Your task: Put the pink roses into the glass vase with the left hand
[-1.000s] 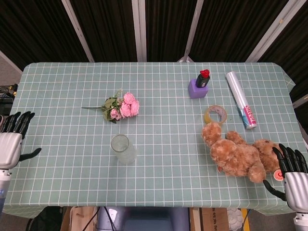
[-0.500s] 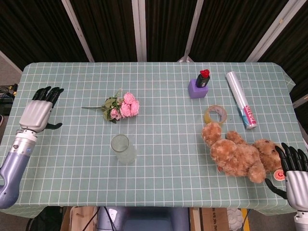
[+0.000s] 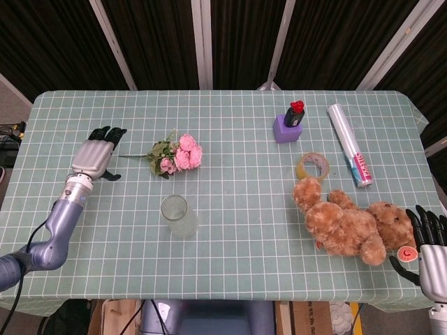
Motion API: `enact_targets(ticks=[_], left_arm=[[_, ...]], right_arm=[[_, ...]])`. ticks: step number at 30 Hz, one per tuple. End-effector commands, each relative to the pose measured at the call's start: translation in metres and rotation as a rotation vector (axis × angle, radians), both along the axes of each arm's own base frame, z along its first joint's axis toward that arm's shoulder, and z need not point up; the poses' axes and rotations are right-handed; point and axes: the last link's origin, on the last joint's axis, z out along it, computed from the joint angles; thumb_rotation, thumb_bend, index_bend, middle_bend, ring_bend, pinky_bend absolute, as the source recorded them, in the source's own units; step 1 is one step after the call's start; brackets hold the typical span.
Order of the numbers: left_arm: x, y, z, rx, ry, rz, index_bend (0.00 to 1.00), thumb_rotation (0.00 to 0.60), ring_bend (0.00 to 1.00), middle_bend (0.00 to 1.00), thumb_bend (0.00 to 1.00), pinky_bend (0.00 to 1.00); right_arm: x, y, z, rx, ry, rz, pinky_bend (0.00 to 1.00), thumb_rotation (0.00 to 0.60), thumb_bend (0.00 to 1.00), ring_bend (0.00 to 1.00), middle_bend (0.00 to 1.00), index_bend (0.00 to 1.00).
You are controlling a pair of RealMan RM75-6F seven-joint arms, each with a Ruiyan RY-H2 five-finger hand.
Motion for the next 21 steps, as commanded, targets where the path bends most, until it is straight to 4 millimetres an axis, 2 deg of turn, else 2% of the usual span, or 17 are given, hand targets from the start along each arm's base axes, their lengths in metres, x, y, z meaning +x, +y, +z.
enact_targets(ticks=[1, 10, 21], left_arm=[[0.004, 0.012, -0.017, -0.022, -0.008, 0.020, 0.04, 0.600, 0.00, 0.05, 0.17, 0.08], [0.025, 0.033, -0.046, -0.062, -0.035, 0.006, 0.04, 0.600, 0.00, 0.05, 0.17, 0.08], [0.049, 0.038, -0.080, -0.120, -0.049, -0.023, 0.04, 0.600, 0.00, 0.05, 0.17, 0.08]], right_arm=[[-0.002, -0.001, 0.001, -0.004, 0.004, -0.011, 0.00, 0.600, 0.22, 0.00, 0.05, 0.10], [-0.003, -0.001, -0.002, 0.005, 0.015, -0.019, 0.00, 0.600, 0.22, 0.00, 0.05, 0.10], [-0.004, 0.000, 0.001, -0.006, 0.016, -0.024, 0.00, 0.600, 0.22, 0.00, 0.05, 0.10]])
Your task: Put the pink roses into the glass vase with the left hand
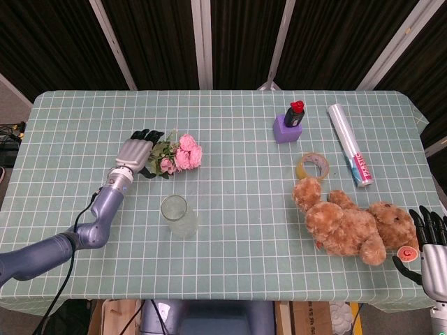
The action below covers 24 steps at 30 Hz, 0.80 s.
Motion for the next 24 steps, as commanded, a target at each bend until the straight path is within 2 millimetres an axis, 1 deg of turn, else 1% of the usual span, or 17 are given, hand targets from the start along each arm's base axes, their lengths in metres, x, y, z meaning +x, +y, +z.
enact_targets(ticks=[1, 7, 12, 16, 20, 24], left_arm=[[0.004, -0.001, -0.007, -0.010, 0.013, -0.012, 0.04, 0.600, 0.00, 0.05, 0.17, 0.08], [0.014, -0.002, -0.022, -0.013, 0.009, -0.024, 0.04, 0.600, 0.00, 0.05, 0.17, 0.08], [0.019, -0.001, -0.030, 0.003, 0.012, -0.028, 0.03, 0.600, 0.01, 0.06, 0.17, 0.08], [0.022, 0.000, -0.039, 0.016, 0.027, -0.031, 0.04, 0.600, 0.03, 0.07, 0.18, 0.13], [0.022, 0.002, -0.046, 0.043, 0.045, -0.031, 0.06, 0.600, 0.07, 0.11, 0.25, 0.17], [0.022, 0.004, -0.053, 0.060, 0.060, -0.030, 0.09, 0.600, 0.11, 0.16, 0.26, 0.21]], right_arm=[[0.000, 0.001, 0.000, 0.001, 0.000, 0.003, 0.00, 0.600, 0.22, 0.00, 0.05, 0.10], [0.001, 0.000, 0.000, 0.001, -0.003, 0.007, 0.00, 0.600, 0.22, 0.00, 0.05, 0.10], [0.001, 0.000, 0.000, 0.006, -0.004, 0.007, 0.00, 0.600, 0.22, 0.00, 0.05, 0.10], [0.001, 0.000, -0.001, 0.008, -0.007, 0.010, 0.00, 0.600, 0.22, 0.00, 0.05, 0.10], [0.001, 0.000, -0.001, 0.009, -0.012, 0.011, 0.00, 0.600, 0.22, 0.00, 0.05, 0.10], [0.000, 0.000, -0.001, 0.018, -0.014, 0.008, 0.00, 0.600, 0.22, 0.00, 0.05, 0.10]])
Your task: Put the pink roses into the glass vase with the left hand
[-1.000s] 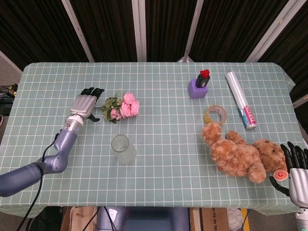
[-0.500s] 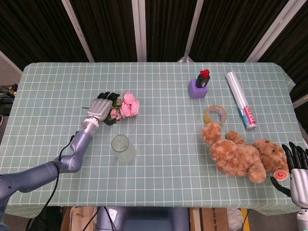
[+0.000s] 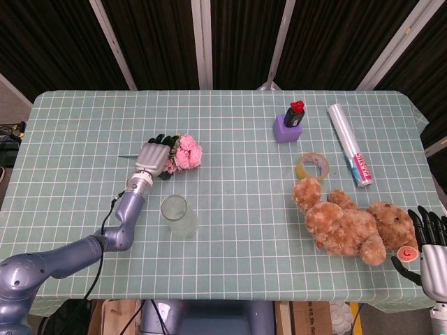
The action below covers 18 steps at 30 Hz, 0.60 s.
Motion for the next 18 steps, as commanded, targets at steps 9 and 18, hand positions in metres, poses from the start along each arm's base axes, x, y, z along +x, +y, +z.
enact_targets(ticks=[9, 18], left_arm=[[0.006, 0.003, -0.017, 0.020, 0.034, -0.006, 0.19, 0.600, 0.19, 0.25, 0.36, 0.29], [0.004, 0.003, -0.018, 0.062, 0.086, -0.037, 0.39, 0.600, 0.34, 0.43, 0.49, 0.47]], right_arm=[[-0.001, 0.000, 0.000, 0.001, -0.002, -0.005, 0.00, 0.600, 0.22, 0.00, 0.05, 0.10], [-0.001, 0.002, 0.003, -0.006, -0.011, -0.001, 0.00, 0.600, 0.22, 0.00, 0.05, 0.10]])
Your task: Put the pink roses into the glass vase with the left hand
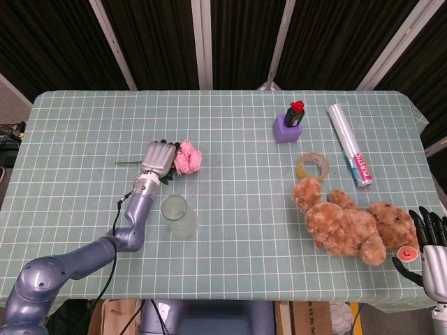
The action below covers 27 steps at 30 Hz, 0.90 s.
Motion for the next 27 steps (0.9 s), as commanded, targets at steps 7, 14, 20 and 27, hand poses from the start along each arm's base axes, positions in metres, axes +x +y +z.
enact_targets(ticks=[7, 14, 20, 27], left_arm=[[-0.008, 0.005, 0.022, 0.081, -0.095, 0.015, 0.39, 0.600, 0.34, 0.43, 0.49, 0.47], [-0.017, 0.005, 0.084, 0.149, -0.420, 0.006, 0.38, 0.600, 0.34, 0.41, 0.49, 0.48], [-0.013, -0.012, 0.155, 0.146, -0.718, -0.046, 0.38, 0.600, 0.33, 0.39, 0.49, 0.48], [0.009, -0.053, 0.218, 0.051, -0.957, -0.088, 0.38, 0.600, 0.33, 0.38, 0.49, 0.48]], right_arm=[[0.000, 0.001, 0.001, 0.000, -0.002, 0.003, 0.00, 0.600, 0.22, 0.00, 0.05, 0.10], [0.000, 0.001, 0.000, 0.006, -0.004, -0.002, 0.00, 0.600, 0.22, 0.00, 0.05, 0.10], [0.000, 0.000, -0.001, 0.014, -0.005, 0.001, 0.00, 0.600, 0.22, 0.00, 0.05, 0.10], [0.002, -0.002, -0.003, 0.017, 0.002, 0.019, 0.00, 0.600, 0.22, 0.00, 0.05, 0.10]])
